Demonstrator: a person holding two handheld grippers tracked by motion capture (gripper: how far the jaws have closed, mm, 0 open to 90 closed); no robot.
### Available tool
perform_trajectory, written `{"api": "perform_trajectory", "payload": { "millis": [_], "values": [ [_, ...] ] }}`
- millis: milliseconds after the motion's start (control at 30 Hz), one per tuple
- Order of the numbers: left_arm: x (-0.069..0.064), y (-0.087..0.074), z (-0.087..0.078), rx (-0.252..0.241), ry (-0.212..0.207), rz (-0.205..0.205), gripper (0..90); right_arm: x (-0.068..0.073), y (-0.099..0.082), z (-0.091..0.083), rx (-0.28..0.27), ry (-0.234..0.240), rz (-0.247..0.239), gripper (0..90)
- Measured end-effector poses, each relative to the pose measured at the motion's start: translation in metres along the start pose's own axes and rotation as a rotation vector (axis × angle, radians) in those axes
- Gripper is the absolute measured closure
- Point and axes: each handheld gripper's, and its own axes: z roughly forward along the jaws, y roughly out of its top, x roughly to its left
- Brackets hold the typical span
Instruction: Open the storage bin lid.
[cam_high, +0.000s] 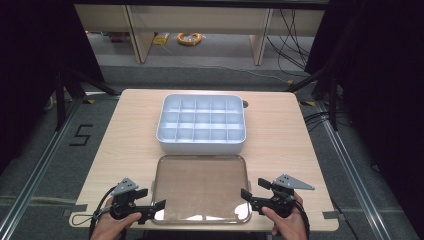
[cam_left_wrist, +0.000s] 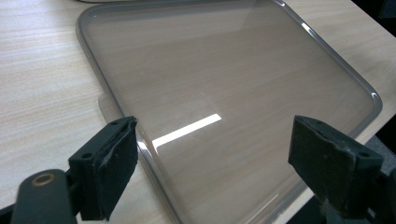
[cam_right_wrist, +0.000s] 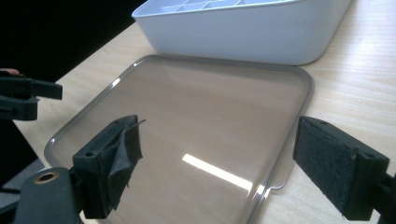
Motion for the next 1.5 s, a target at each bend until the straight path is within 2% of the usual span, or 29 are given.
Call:
{"api": "perform_trajectory", "payload": {
  "millis": [67,100,133,167,267,300,333,467,500,533,567,600,633,700,833,867,900,967,1000,1133,1167,1200,1233,1267,1300,1367,1400,1433,1500],
  "values": [
    [-0.002,-0.002,-0.001,-0.002,-0.006,0.004,15.2,0.004,-0.001,-0.003,0.018,0.011,-0.023,15.9],
    [-0.002,-0.003,-0.002,-0.005,-0.008,0.003,15.2,0.005,-0.002,-0.004,0.011,0.028,-0.064,15.9],
    [-0.003,-0.004,-0.003,0.000,-0.010,0.009,15.2,0.009,-0.002,-0.006,0.021,0.030,-0.035,15.8],
    [-0.003,-0.005,-0.003,-0.003,-0.006,0.019,15.2,0.008,-0.003,-0.005,0.014,0.021,-0.066,15.9],
    [-0.007,-0.007,-0.006,-0.005,0.000,0.058,15.2,0.014,-0.008,-0.008,0.029,0.034,-0.043,15.8],
    [-0.008,-0.008,-0.006,-0.009,0.002,0.064,15.2,0.013,-0.009,-0.008,0.029,0.055,-0.067,15.9],
    [-0.008,-0.008,-0.009,0.012,-0.001,0.085,15.2,0.017,-0.011,-0.011,0.050,0.043,-0.023,15.9],
    [-0.014,-0.012,-0.009,-0.014,-0.014,0.089,15.2,0.017,-0.016,-0.012,0.044,0.042,-0.075,15.9],
    [-0.014,-0.013,-0.011,0.001,-0.012,0.114,15.2,0.020,-0.017,-0.014,0.053,0.053,-0.042,15.9],
    [-0.015,-0.014,-0.011,-0.009,-0.010,0.111,15.2,0.017,-0.017,-0.014,0.055,0.043,-0.085,15.9],
    [-0.016,-0.015,-0.012,-0.010,-0.013,0.110,15.2,0.019,-0.019,-0.015,0.059,0.040,-0.055,15.9],
    [-0.017,-0.016,-0.012,-0.004,-0.017,0.101,15.2,0.017,-0.019,-0.017,0.051,0.045,-0.090,15.9],
    [-0.018,-0.017,-0.013,-0.003,-0.016,0.105,15.2,0.019,-0.021,-0.015,0.043,0.052,-0.061,15.9],
    [-0.019,-0.019,-0.014,-0.004,-0.021,0.116,15.2,0.018,-0.021,-0.018,0.047,0.052,-0.087,15.9],
    [-0.023,-0.022,-0.016,0.000,-0.014,0.124,15.2,0.019,-0.025,-0.019,0.066,0.046,-0.089,16.0],
    [-0.024,-0.023,-0.018,0.007,-0.009,0.140,15.2,0.024,-0.026,-0.023,0.091,0.048,-0.037,16.0],
    [-0.024,-0.024,-0.019,0.014,-0.006,0.164,15.2,0.020,-0.027,-0.021,0.076,0.040,-0.104,16.0],
    [-0.025,-0.025,-0.020,0.008,-0.011,0.167,15.2,0.023,-0.030,-0.024,0.088,0.044,-0.077,16.0],
    [-0.026,-0.027,-0.020,-0.001,-0.021,0.158,15.2,0.021,-0.031,-0.023,0.079,0.057,-0.101,16.0],
    [-0.028,-0.031,-0.023,0.012,-0.007,0.174,15.2,0.024,-0.038,-0.027,0.108,0.047,-0.086,16.0],
    [-0.029,-0.032,-0.023,0.010,-0.015,0.156,15.2,0.026,-0.040,-0.028,0.115,0.046,-0.065,16.0],
    [-0.028,-0.033,-0.025,0.022,-0.017,0.170,15.2,0.023,-0.040,-0.028,0.115,0.040,-0.121,16.0],
    [-0.030,-0.035,-0.025,0.010,-0.014,0.158,15.2,0.024,-0.041,-0.029,0.125,0.051,-0.114,16.0],
    [-0.029,-0.035,-0.026,0.017,-0.025,0.181,15.2,0.027,-0.043,-0.031,0.134,0.041,-0.101,16.1],
    [-0.030,-0.037,-0.026,0.012,-0.024,0.166,15.2,0.026,-0.043,-0.030,0.117,0.058,-0.143,16.1],
    [-0.031,-0.040,-0.027,0.019,-0.029,0.150,15.2,0.028,-0.045,-0.033,0.137,0.045,-0.137,16.1],
    [-0.031,-0.042,-0.029,0.037,-0.029,0.169,15.2,0.032,-0.047,-0.034,0.154,0.049,-0.095,16.1],
    [-0.033,-0.043,-0.029,0.024,-0.035,0.148,15.2,0.029,-0.048,-0.032,0.139,0.047,-0.152,16.1],
    [-0.033,-0.044,-0.031,0.027,-0.036,0.162,15.2,0.030,-0.050,-0.034,0.151,0.048,-0.154,16.2]
  ]
}}
